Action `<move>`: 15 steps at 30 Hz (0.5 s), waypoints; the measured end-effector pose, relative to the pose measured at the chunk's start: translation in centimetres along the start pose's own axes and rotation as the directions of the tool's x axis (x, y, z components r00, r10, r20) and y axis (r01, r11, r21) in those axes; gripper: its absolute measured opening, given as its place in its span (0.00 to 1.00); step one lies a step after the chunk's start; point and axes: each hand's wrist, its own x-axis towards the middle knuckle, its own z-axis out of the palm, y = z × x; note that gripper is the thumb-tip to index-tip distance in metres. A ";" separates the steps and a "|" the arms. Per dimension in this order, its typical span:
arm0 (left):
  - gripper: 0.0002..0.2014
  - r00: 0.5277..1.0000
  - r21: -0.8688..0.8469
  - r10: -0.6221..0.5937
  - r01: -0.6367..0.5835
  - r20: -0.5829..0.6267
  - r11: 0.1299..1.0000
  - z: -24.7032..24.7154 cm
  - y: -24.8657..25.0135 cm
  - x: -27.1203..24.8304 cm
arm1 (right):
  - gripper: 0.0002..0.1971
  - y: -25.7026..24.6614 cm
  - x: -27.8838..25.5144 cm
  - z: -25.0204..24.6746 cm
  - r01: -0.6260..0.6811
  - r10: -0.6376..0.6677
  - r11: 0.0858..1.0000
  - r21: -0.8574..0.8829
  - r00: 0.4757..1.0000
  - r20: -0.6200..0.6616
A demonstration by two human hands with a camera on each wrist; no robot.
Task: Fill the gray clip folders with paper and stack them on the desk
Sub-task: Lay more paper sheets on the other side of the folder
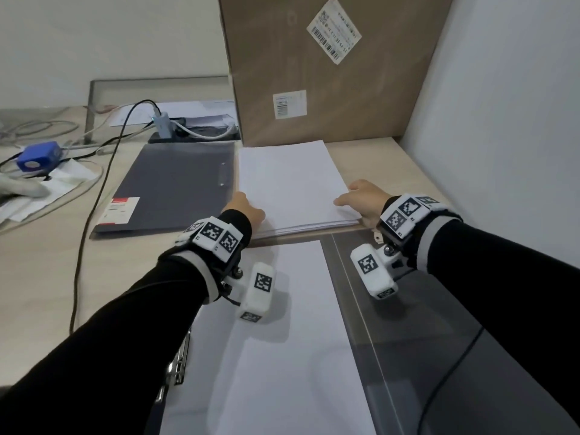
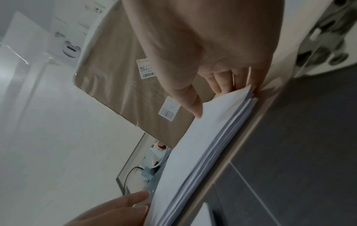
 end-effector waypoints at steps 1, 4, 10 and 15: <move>0.29 1.000 0.006 -0.001 0.001 0.005 1.000 0.0 0.0 0.3 | 0.29 0.2 0.7 0.1 0.009 -0.009 1.000 0.006 1.000 0.018; 0.30 1.000 0.012 0.005 -0.005 0.014 1.000 0.1 0.3 0.6 | 0.49 1.8 3.6 0.3 0.026 -0.028 0.999 0.024 0.995 0.092; 0.29 0.999 0.063 0.031 -0.033 0.024 0.997 0.2 0.7 -0.3 | 0.51 0.6 0.6 0.2 0.024 -0.024 1.000 0.005 0.992 0.121; 0.28 0.999 0.098 0.032 -0.036 0.036 0.995 0.0 1.4 -0.7 | 0.57 1.1 1.1 0.1 0.032 -0.030 0.999 -0.009 0.991 0.129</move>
